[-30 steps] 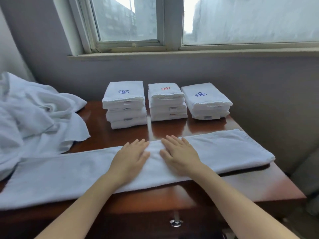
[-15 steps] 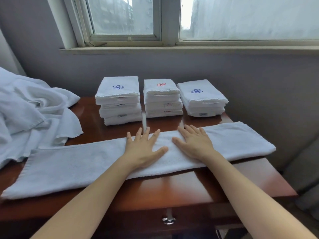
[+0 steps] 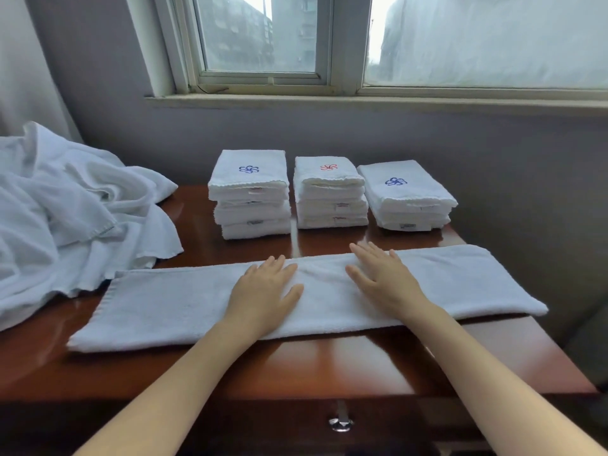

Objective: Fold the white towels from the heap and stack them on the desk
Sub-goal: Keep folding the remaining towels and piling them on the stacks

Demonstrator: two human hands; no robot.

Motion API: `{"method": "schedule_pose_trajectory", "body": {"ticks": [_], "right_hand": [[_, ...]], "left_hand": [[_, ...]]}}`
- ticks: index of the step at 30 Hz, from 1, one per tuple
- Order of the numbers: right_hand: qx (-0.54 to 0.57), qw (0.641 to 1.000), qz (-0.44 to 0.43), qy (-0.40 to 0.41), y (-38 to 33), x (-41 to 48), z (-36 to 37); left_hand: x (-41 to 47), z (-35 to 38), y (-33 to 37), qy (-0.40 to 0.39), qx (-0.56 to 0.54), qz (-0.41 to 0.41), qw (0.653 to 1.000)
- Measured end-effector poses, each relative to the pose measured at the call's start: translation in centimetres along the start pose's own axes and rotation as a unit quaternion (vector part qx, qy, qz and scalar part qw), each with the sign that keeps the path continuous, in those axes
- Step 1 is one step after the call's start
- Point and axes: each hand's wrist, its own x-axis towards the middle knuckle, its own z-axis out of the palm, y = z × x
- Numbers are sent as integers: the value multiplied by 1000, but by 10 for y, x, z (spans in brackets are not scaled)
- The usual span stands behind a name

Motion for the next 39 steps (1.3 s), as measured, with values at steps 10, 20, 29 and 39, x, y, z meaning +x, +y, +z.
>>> {"method": "schedule_pose_trajectory", "body": {"ticks": [10,20,29,39], "right_hand": [[36,979,-185,-74,-144,13,60],[-20,970,-214,-115,-208,39,100],[-36,969,-218,-106,-202,42,111],[42,972,-224,-52,-203,38,109]], "left_hand": [[-72,-37,-117,-39,38,-173,983],[-104,-48,-169,42,-11,-287,957],[-107,-42,-174,150,-55,-383,910],[-110,-55,-170,258,-282,-316,869]]}}
